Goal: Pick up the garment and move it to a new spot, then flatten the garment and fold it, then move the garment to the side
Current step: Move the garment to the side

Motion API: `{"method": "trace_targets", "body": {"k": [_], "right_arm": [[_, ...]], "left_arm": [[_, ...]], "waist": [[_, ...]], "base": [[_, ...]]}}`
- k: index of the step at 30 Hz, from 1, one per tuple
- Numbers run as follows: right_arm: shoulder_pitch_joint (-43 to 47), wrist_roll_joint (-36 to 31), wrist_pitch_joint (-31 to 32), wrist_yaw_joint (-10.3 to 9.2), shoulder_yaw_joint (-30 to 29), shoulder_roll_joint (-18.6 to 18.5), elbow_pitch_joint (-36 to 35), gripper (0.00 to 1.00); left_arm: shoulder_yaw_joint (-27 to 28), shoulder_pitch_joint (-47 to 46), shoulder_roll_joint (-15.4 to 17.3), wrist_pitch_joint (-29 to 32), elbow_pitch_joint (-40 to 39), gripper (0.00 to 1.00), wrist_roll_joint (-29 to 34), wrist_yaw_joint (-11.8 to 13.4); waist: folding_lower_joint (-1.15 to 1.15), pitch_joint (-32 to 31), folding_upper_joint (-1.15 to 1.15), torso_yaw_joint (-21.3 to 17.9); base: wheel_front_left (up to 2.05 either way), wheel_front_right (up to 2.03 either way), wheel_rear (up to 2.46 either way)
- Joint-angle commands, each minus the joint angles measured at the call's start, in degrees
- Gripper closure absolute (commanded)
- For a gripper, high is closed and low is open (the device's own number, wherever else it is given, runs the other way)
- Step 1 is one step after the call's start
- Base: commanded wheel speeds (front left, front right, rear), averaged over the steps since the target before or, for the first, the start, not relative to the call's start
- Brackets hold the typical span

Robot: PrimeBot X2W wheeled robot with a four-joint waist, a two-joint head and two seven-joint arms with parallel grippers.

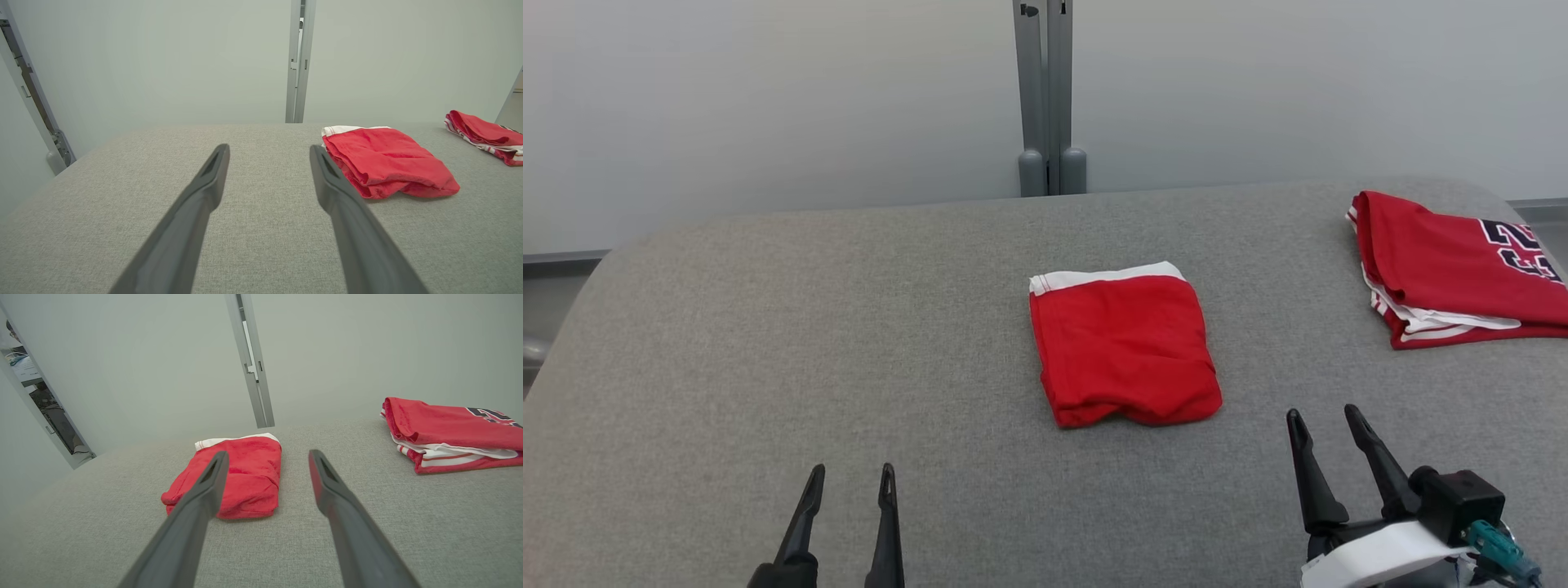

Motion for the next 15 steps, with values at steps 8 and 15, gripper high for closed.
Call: {"method": "trace_targets", "body": {"k": [8, 15], "right_arm": [[-6.80, 4.96, -0.13, -0.08, 1.97, -2.55, 4.97, 0.00], [-17.51, 14.17, -0.13, -0.07, 7.93, -7.75, 14.27, 0.00]], "left_arm": [[-1.99, -3.19, 0.13, -0.13, -0.49, 0.00, 1.54, -1.34], [-4.47, -7.28, 0.12, -0.13, -1.01, 0.00, 2.09, -2.05]], "waist": [[0.00, 4.59, 0.00, 3.17], [0.00, 11.17, 0.00, 5.90]], "base": [[0.00, 0.00, 0.00], [0.00, 0.00, 0.00]]}}
